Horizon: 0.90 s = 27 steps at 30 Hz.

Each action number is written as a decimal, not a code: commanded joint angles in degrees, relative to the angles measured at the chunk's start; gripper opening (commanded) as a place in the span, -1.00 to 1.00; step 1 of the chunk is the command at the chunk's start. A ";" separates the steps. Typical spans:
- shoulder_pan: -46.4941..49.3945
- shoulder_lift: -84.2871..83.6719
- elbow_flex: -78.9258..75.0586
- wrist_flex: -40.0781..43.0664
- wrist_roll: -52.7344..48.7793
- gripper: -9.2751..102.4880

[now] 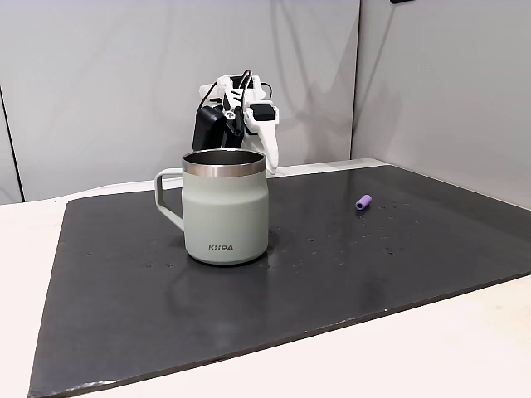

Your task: Grasp a pengrip and put it in the cup.

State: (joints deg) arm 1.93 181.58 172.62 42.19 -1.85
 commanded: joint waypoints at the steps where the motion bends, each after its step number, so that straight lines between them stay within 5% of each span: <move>1: -0.35 0.62 -0.44 -0.09 -0.79 -0.83; 10: -4.75 -0.88 -8.17 1.67 -5.98 -0.83; 27: -20.74 -68.91 -83.94 26.10 4.83 -0.83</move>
State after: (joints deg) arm -17.23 121.20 100.90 64.25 0.70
